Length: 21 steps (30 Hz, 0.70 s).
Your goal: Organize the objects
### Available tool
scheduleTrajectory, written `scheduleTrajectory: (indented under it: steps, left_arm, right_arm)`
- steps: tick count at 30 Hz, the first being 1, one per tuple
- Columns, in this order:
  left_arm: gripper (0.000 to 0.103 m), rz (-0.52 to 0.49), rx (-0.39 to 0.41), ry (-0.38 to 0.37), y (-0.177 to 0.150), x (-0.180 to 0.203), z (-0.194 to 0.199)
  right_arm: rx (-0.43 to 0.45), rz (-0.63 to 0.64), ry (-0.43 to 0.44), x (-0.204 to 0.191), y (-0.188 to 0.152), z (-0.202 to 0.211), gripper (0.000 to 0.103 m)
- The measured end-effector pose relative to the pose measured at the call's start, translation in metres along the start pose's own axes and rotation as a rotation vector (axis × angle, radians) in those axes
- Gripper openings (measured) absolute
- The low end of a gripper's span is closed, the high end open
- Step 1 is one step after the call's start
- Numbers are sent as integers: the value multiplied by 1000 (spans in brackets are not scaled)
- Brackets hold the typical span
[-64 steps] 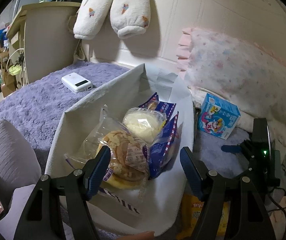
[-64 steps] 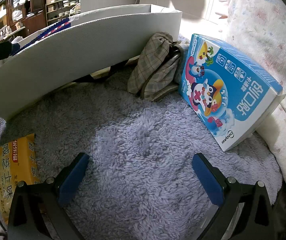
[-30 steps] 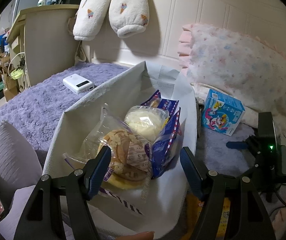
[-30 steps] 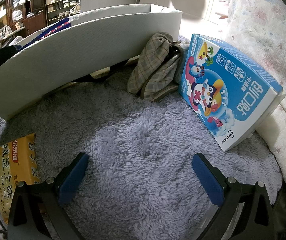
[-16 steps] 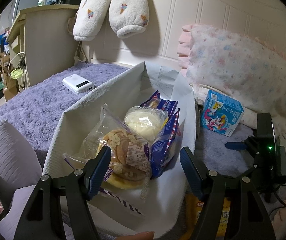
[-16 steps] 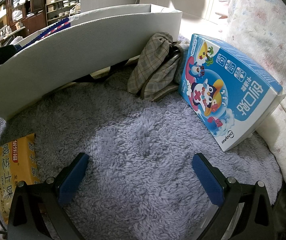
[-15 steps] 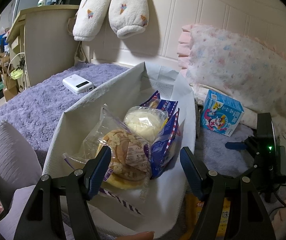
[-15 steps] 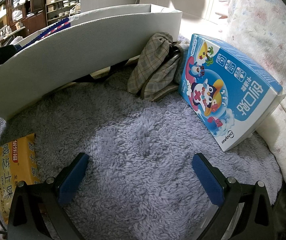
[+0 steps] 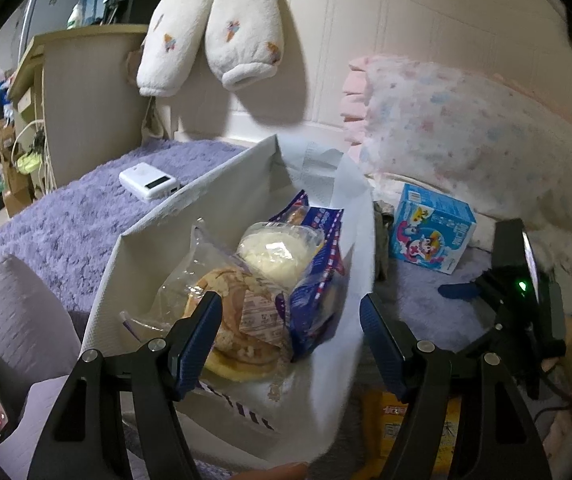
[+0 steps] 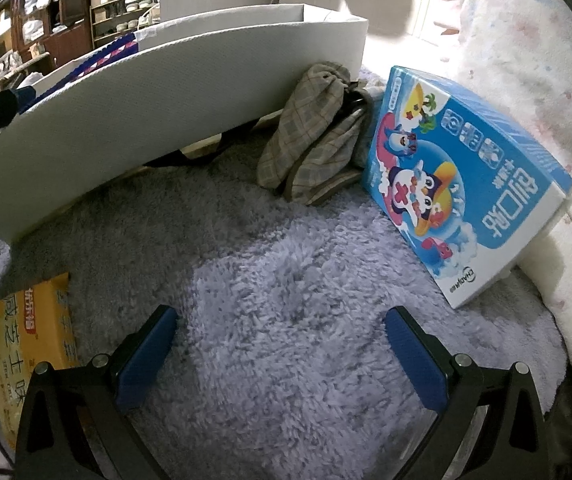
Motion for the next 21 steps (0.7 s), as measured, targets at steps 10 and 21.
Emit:
scheduleTrajectory:
  steps: [10, 21]
  left_arm:
    - [71, -3, 8, 2, 1, 1, 1]
    - [71, 66, 28, -13, 13, -11, 5]
  right_arm:
    - [-20, -49, 1, 5, 3, 2, 103]
    - [214, -298, 88, 13, 32, 78, 89]
Point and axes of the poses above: each gripper's, at about its wrist camera, not at the fingertips, and z roughly against the way its jaws point, x to its right, y to its top, the point moved 9 cm from there along -z, roughly the way its jaws point, and after that the axes turned 9 degrees about y, right-handed, at the moved point
